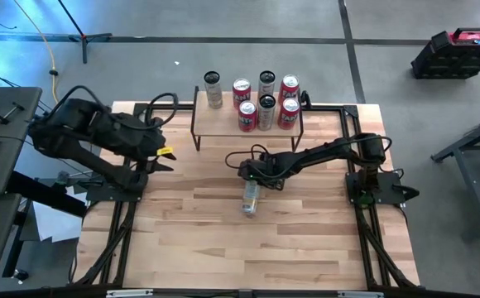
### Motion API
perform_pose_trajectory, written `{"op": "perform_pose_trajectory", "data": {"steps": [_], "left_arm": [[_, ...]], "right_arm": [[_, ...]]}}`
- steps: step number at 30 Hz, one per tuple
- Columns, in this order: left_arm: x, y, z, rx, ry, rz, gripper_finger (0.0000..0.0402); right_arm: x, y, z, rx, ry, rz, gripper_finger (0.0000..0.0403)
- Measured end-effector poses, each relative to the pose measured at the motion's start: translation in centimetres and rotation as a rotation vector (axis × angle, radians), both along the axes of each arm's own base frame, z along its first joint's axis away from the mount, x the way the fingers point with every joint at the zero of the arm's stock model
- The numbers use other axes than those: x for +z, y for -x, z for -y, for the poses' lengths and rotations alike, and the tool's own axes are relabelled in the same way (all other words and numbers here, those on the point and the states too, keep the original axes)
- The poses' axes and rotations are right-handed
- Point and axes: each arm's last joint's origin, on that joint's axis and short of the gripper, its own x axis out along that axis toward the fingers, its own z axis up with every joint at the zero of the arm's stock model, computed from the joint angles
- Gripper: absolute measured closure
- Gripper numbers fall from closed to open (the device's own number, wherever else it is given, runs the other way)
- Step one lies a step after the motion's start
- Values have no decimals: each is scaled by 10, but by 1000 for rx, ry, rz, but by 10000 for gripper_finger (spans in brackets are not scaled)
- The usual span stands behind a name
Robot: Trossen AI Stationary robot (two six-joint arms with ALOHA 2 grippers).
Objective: Place canned beverage on shelf
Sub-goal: Put the white soda can aligned with the other white soda can on the shelf
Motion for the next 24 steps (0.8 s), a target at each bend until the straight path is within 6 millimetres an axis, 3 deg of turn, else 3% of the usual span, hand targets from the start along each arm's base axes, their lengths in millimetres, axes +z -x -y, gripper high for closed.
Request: {"op": "perform_pose_trajectory", "data": {"steps": [4, 9, 13, 18, 24], "left_arm": [[3, 7, 2, -23, 1, 25, 270], [5, 16, 4, -39, 19, 68, 270], [-3, 26, 2, -20, 63, 127, 268], [-23, 42, -4, 45, 156, 217, 241], [-36, 54, -8, 98, 271, 330, 187]], "right_arm": [[0, 0, 0, 0, 12, 2, 159], [3, -3, 0, 16, 49, 33, 163], [18, -9, -5, 45, 114, 114, 163], [63, -32, -20, 204, 235, 233, 163], [145, -57, -32, 395, 484, 406, 163]]}}
